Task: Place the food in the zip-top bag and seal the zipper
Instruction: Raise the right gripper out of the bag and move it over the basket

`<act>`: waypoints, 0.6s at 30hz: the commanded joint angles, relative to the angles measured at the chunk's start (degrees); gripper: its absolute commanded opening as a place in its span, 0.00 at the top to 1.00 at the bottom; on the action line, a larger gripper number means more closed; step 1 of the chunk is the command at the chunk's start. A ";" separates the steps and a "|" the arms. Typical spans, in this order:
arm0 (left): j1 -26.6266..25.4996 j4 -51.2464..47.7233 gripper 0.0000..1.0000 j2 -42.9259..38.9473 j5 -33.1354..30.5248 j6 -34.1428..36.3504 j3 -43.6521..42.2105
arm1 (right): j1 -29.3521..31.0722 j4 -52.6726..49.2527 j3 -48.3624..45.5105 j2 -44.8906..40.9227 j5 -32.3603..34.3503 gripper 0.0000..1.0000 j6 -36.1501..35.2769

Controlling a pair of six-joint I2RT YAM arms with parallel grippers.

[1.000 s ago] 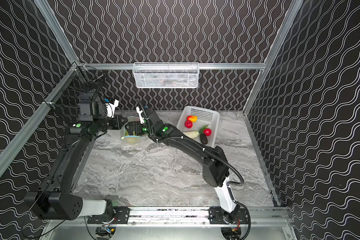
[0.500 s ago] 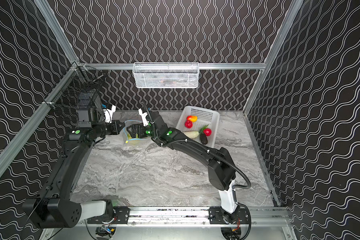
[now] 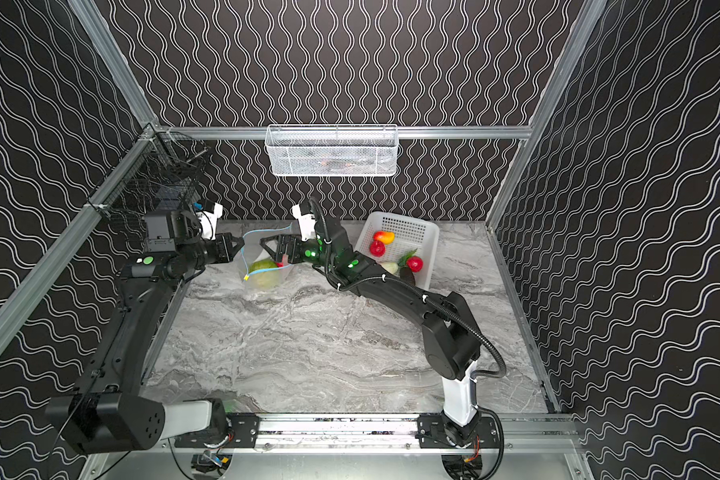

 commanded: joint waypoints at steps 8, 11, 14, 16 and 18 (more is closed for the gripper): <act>0.33 -0.13 1.00 0.69 0.20 -0.69 1.60 | -2.32 14.52 0.93 1.35 -5.92 0.01 12.25; 0.34 0.72 1.00 1.04 0.21 -0.98 1.72 | -2.55 14.15 -0.75 -0.04 -5.04 0.01 12.00; 0.19 -0.56 1.00 3.49 0.35 -0.61 3.67 | -4.07 13.46 -2.42 -2.35 -5.14 0.01 12.35; 0.17 -0.83 1.00 4.73 0.11 -1.04 4.34 | -5.07 13.56 -4.16 -4.42 -5.84 0.01 10.72; 0.17 -0.43 1.00 5.12 -0.23 -0.96 4.61 | -6.30 11.03 -6.01 -6.90 -3.50 0.01 9.75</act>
